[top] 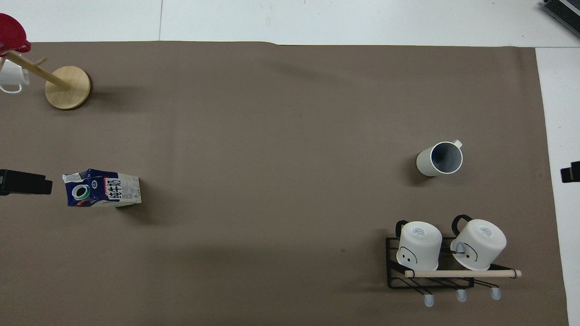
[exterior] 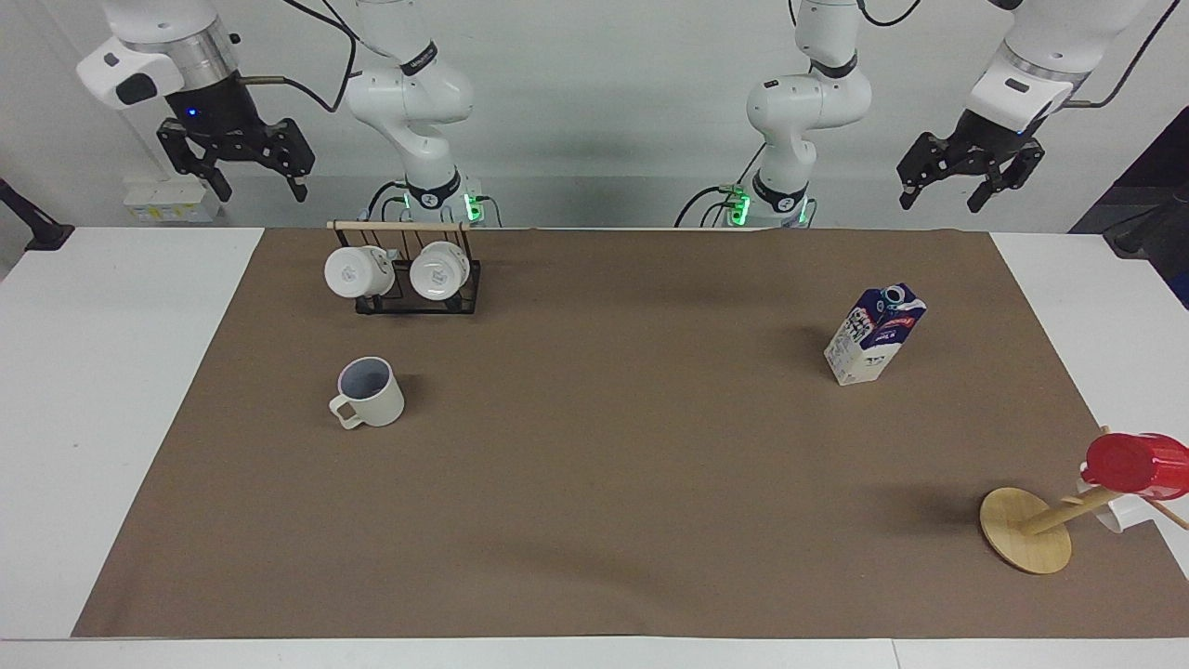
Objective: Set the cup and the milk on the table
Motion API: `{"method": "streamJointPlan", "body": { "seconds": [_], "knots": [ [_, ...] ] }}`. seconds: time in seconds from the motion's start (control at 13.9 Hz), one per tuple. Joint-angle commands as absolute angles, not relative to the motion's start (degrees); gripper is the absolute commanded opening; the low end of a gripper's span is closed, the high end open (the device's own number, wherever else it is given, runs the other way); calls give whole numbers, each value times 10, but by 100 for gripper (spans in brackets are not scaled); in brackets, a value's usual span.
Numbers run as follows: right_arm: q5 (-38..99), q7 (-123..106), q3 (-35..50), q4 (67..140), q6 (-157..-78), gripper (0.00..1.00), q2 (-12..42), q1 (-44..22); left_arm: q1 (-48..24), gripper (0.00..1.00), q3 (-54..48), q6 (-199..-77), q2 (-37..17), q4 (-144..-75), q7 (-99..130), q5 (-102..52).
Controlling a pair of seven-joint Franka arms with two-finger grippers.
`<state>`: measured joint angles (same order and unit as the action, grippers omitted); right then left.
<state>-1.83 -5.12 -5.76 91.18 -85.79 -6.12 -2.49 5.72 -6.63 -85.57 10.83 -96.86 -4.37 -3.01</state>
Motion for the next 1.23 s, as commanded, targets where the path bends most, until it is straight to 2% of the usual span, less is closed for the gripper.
{"method": "streamJointPlan", "body": {
  "seconds": [0.0,0.51,0.79,1.01,1.15],
  "knots": [
    [-18,-59,-55,990,-923,100,-77,-41,62,100,-69,-845,108,-961,-48,-21],
    [-17,-173,-55,1154,-1133,100,-43,-66,59,100,-68,-859,109,-979,-48,-20],
    [-16,-236,-54,1214,-1231,100,-13,-67,64,100,-67,-912,120,-1046,-48,-20],
    [-16,-250,-54,1230,-1264,100,3,-66,68,100,-67,-958,127,-1089,-48,-20],
    [-15,-259,-54,1244,-1315,100,23,-67,68,100,-67,-993,129,-1122,-48,-20]
  ]
}}
